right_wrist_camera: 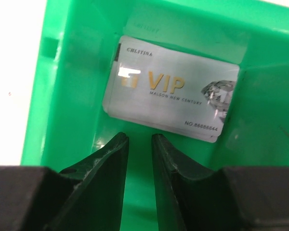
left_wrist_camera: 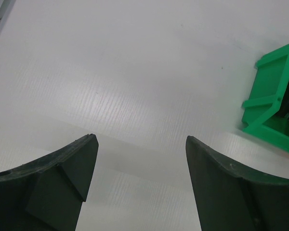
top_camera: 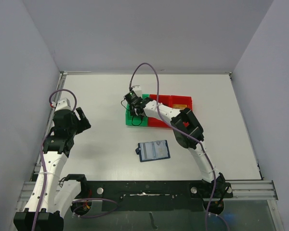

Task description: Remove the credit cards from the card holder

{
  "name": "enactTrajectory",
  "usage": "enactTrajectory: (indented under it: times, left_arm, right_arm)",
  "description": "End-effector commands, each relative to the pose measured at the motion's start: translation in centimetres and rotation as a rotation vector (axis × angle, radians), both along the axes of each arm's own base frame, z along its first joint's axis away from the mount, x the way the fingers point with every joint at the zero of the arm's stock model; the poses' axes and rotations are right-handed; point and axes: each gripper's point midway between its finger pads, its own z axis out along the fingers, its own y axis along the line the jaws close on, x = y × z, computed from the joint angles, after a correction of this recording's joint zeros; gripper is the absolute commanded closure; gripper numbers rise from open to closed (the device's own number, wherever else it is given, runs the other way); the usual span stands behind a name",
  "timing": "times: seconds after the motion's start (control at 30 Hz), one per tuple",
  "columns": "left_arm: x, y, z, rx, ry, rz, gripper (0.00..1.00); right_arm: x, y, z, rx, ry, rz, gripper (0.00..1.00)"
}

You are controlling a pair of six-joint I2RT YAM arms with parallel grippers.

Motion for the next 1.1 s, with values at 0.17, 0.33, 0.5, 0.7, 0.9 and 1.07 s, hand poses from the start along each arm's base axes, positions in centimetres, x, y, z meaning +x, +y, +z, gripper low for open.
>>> enactTrajectory:
  times: [0.17,0.33,0.5,0.7,0.9,1.07]
  left_arm:
    - [0.9,0.1,1.3,0.007,-0.058,-0.006,0.26]
    - [0.9,0.0,1.4,0.005,-0.06,-0.008,0.26]
    - [0.9,0.1,1.4,0.005,-0.06,-0.008,0.26]
    - [1.0,-0.1,1.3,0.001,-0.058,-0.017,0.26]
    - [1.1,-0.2,1.1,0.001,-0.051,-0.022,0.26]
    - [1.1,-0.2,0.9,0.0,-0.044,-0.026,0.26]
  right_arm:
    - [3.1,-0.5,3.0,-0.039,-0.136,0.007,0.63]
    - [2.9,1.0,7.3,0.009,-0.204,0.092,0.57]
    - [1.8,1.8,12.5,0.052,-0.263,0.159,0.54]
    - [-0.8,0.8,15.2,0.08,-0.257,0.162,0.49]
    - [-4.8,-0.9,17.0,0.129,-0.251,0.155,0.45]
    - [-9.8,-3.4,14.2,0.178,-0.135,0.14,0.44]
